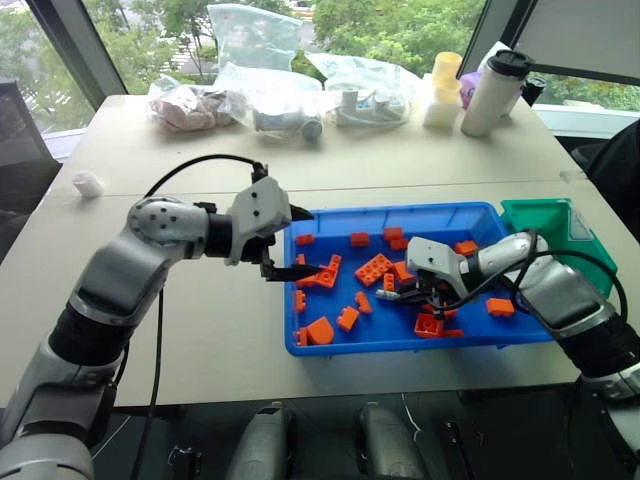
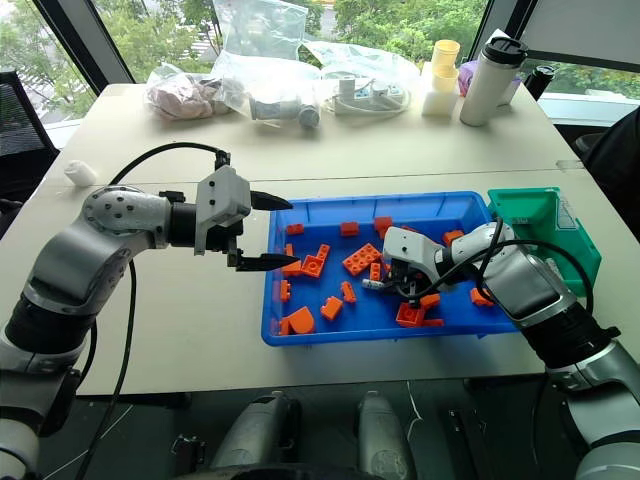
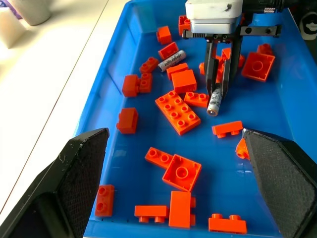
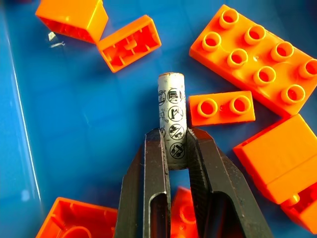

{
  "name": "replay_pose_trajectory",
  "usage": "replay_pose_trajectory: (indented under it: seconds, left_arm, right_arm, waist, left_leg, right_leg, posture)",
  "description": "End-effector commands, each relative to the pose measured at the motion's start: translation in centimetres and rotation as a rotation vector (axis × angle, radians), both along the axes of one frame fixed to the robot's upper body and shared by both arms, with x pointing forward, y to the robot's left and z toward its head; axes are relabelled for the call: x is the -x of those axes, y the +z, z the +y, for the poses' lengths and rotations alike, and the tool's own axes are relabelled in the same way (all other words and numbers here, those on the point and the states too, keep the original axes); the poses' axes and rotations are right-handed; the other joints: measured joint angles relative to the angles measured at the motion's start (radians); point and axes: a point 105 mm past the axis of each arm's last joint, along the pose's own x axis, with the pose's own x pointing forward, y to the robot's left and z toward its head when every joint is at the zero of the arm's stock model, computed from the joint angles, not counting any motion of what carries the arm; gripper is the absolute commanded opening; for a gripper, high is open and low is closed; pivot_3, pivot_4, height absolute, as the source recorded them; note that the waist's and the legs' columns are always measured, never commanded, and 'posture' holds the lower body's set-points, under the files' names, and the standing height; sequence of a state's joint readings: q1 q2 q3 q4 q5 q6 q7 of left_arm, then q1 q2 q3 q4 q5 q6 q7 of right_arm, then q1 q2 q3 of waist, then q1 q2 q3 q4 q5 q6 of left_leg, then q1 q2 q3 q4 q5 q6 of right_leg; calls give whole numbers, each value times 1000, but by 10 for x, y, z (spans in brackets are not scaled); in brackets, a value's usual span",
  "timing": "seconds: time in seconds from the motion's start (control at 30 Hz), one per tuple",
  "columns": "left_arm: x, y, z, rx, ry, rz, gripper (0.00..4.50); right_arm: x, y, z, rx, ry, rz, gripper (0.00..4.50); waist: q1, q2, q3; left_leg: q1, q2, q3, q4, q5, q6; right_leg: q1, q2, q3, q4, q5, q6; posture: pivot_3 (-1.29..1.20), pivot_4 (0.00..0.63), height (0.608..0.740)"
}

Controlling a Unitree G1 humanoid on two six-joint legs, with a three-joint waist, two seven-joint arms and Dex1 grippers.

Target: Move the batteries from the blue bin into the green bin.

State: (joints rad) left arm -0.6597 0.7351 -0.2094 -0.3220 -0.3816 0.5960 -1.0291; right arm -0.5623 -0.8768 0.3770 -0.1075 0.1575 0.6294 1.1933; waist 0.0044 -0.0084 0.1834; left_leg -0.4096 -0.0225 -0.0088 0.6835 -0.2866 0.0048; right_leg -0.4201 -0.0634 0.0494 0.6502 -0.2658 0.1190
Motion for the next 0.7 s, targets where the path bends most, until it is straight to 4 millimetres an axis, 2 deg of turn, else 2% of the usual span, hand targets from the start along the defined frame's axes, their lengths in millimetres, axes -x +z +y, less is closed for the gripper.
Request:
replay_pose_trajectory:
  seconds: [0.03, 0.1, 0.17, 0.23, 0.27, 0.37, 0.43, 0.57, 0.63, 0.7]
  left_arm:
    - [2, 6, 4, -14, -7, -40, 4500]
    - [2, 1, 8, -47, -5, -31, 4500]
    - [1, -1, 11, -54, -5, -24, 4500]
    - [-3, 5, 9, -14, -3, -34, 4500]
    - [-4, 8, 8, 3, -4, -38, 4500]
    - [-12, 35, -2, 184, -17, -55, 4500]
    - [-16, 48, -9, 274, -30, -56, 4500]
    - [-24, 55, -21, 356, -66, -13, 4500]
    - [-27, 53, -26, 350, -94, -5, 4500]
    - [-28, 52, -31, 341, -119, -8, 4500]
  right_arm:
    - [-6, 12, -2, -17, -43, -63, 17]
    - [-8, 18, -5, -25, -65, -89, 17]
    - [-8, 37, -13, -80, -113, -132, 17]
    - [-12, 68, -25, -189, -208, -194, 17]
    - [-12, 76, -29, -226, -238, -210, 17]
    - [-23, 123, -72, -361, -463, -369, 17]
    - [-25, 140, -104, -389, -611, -457, 17]
    - [-19, 150, -168, -317, -878, -563, 17]
    - [-15, 146, -191, -271, -975, -577, 17]
    - [-11, 141, -203, -252, -1040, -570, 17]
  waist:
    - [0, 0, 0]
    - [0, 0, 0]
    - [3, 0, 0]
    - [7, 0, 0]
    - [7, 0, 0]
    - [12, 0, 0]
    - [12, 0, 0]
    - [7, 0, 0]
    - [4, 0, 0]
    - [-4, 0, 0]
  left_leg:
    - [0, 0, 0, 0, 0, 0]
    - [0, 0, 0, 0, 0, 0]
    - [0, 0, 0, 0, 0, 0]
    - [0, 0, 0, 0, 0, 0]
    - [0, 0, 0, 0, 0, 0]
    - [0, -1, 0, 0, 0, 0]
    - [-1, -1, -1, 0, 0, 0]
    - [0, -1, 0, 0, 0, 0]
    - [0, -1, 0, -1, 0, 0]
    - [0, -1, 1, -1, 0, 0]
  right_leg:
    - [0, 0, 0, 0, 0, 0]
    - [0, 0, 0, 0, 0, 0]
    - [0, 0, 0, 0, 0, 0]
    - [0, 0, 0, 0, 0, 0]
    - [0, -1, 0, 0, 0, 0]
    - [1, -1, 0, 0, 0, 0]
    - [1, -2, 0, 0, 0, 0]
    - [0, -2, 0, 0, 0, 0]
    - [0, -1, 0, 0, 0, 0]
    - [0, 0, 1, 1, 0, 0]
  posture:
    - [0, 150, 740]
    - [0, 150, 740]
    - [0, 150, 740]
    - [0, 150, 740]
    - [0, 150, 740]
    - [0, 150, 740]
    - [0, 150, 740]
    - [0, 150, 740]
    - [0, 150, 740]
    - [0, 150, 740]
